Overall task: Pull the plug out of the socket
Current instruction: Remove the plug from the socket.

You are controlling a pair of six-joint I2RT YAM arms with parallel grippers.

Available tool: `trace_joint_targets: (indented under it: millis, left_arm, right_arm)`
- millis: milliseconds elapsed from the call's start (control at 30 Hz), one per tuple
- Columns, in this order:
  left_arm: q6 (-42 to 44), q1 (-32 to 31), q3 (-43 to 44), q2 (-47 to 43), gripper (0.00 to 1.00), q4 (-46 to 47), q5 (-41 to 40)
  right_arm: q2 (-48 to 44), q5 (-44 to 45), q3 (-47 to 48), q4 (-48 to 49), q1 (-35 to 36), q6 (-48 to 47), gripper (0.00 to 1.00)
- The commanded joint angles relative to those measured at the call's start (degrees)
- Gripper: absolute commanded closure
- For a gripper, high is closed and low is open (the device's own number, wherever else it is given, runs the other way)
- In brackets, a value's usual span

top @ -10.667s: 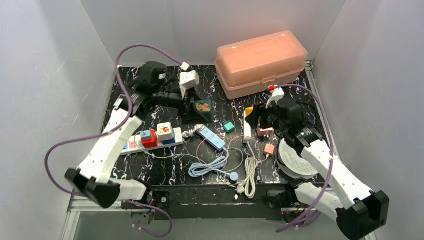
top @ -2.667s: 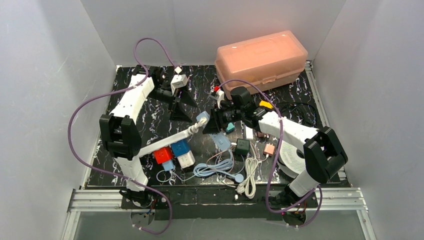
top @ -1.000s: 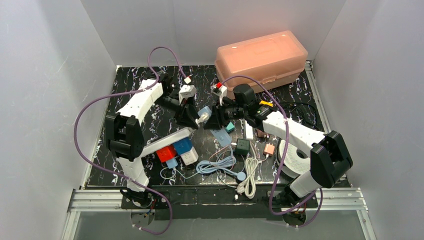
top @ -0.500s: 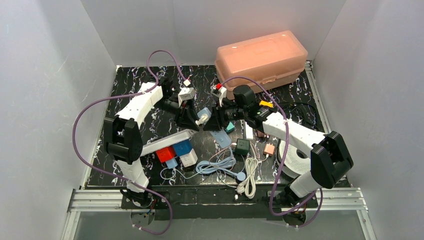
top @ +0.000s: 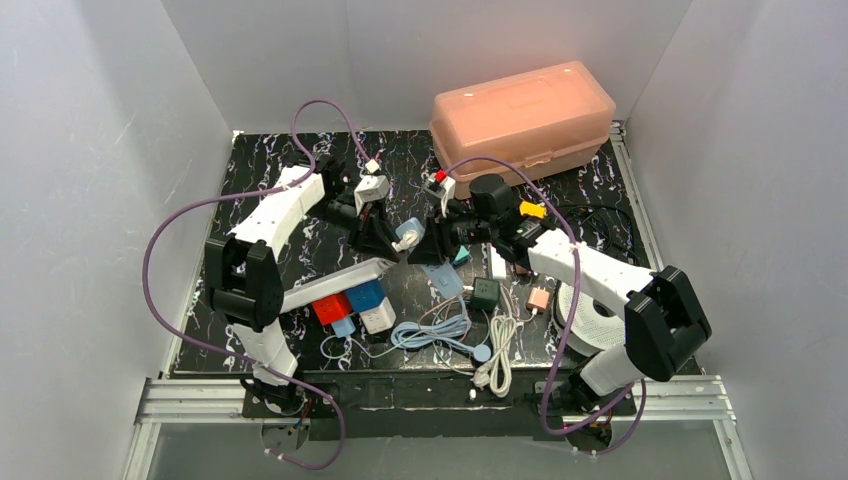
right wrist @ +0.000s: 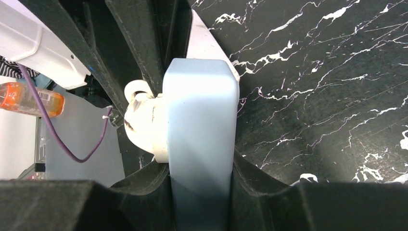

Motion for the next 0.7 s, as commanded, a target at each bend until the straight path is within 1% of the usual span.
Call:
trace_joint_targets:
  millis: [0, 233, 367, 400, 467, 500, 533, 600, 667]
  left_arm:
    - [-0.2, -0.3, 1.1, -3.5, 1.0, -41.8, 7.0]
    - [-1.1, -0.2, 1.6, -2.8, 1.0, -41.8, 7.5]
    - [-1.8, 0.9, 1.2, -3.7, 1.0, -41.8, 9.4]
    - [-2.0, 1.4, 1.0, -4.0, 1.0, -41.8, 10.0]
    - [-2.8, 2.2, 1.0, -4.2, 1.0, -41.9, 10.3]
    - [-2.7, 2.4, 0.9, -4.2, 1.0, -41.9, 10.0]
    - [-2.4, 2.6, 0.8, -4.4, 1.0, -41.9, 9.8]
    - [-2.1, 2.6, 0.9, -4.5, 1.0, -41.9, 9.6]
    - [-2.1, 2.6, 1.3, -4.5, 1.0, -41.8, 9.7]
  right_arm:
    - [-2.9, -1.0, -0.8, 5.5, 0.2, 0.6, 0.99]
    - [-2.4, -1.1, 0.6, 6.4, 0.2, 1.5, 0.99]
    - [-2.9, -0.9, -0.9, 5.8, -0.1, 1.0, 0.99]
    - [-3.1, -1.2, -1.8, 6.3, -0.5, 1.2, 0.97]
    - [-3.5, -3.1, -3.7, 7.8, -1.4, 2.5, 0.75]
    - [-3.7, -3.8, -4.6, 8.5, -1.8, 3.0, 0.69]
    - [-4.1, -3.8, -5.4, 9.1, -1.8, 3.4, 0.66]
    - [-4.8, -3.6, -6.5, 10.5, -1.8, 3.8, 0.64]
    - [-5.0, -4.0, -6.9, 11.6, -1.8, 4.5, 0.68]
